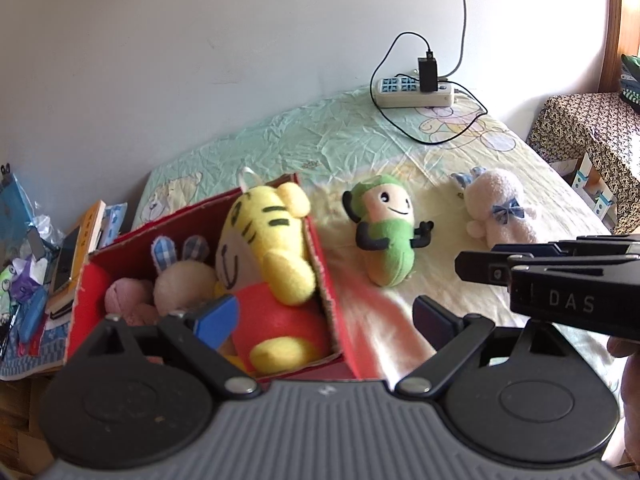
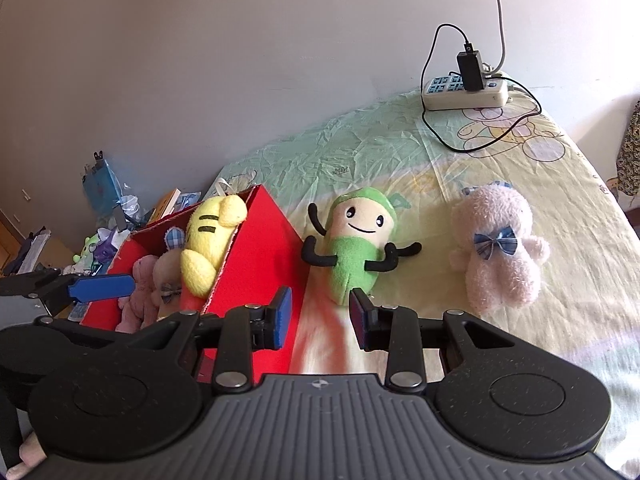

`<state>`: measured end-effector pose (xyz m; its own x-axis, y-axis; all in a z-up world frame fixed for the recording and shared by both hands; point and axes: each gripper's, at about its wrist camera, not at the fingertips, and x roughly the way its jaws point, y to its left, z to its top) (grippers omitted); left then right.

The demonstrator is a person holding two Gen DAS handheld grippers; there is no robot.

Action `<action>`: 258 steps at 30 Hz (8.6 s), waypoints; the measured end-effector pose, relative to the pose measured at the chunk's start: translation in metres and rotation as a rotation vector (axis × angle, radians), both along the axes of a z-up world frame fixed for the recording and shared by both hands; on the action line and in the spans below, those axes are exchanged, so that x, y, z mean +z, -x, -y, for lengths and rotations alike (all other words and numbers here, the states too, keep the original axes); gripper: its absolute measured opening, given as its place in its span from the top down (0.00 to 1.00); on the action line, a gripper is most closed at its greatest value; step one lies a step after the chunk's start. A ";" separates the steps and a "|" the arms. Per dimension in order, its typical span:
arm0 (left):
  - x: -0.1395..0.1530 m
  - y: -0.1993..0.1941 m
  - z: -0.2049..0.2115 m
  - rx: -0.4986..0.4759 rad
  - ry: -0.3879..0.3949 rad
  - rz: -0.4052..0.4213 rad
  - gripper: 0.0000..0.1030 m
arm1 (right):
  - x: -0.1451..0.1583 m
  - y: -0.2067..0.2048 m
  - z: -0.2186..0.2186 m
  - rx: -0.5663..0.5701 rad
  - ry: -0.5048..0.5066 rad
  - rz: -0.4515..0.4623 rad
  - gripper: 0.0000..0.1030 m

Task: Organize objects
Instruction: 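Withdraw the right gripper and move it to the white bunny with blue bow, then grasp the white bunny with blue bow with the right gripper, then lift and carry the white bunny with the right gripper toward the red box, then lower the white bunny into the red box beside the yellow tiger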

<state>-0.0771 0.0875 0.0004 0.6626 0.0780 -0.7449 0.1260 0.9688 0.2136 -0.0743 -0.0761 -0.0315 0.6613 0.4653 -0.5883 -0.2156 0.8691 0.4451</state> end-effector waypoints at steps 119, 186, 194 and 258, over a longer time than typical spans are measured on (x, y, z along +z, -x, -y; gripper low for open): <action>-0.087 -0.029 0.114 -0.192 0.208 -0.198 0.42 | -0.050 -0.029 0.074 0.255 -0.106 -0.172 0.58; 0.029 0.062 -0.222 -0.171 0.172 0.097 0.43 | 0.041 -0.001 -0.248 0.505 -0.075 -0.001 0.58; 0.016 0.022 -0.198 -0.190 0.213 0.090 0.42 | 0.039 -0.022 -0.226 0.435 -0.016 0.014 0.58; -0.049 -0.059 -0.168 -0.073 0.234 -0.156 0.14 | -0.013 -0.067 -0.189 0.263 -0.011 -0.127 0.56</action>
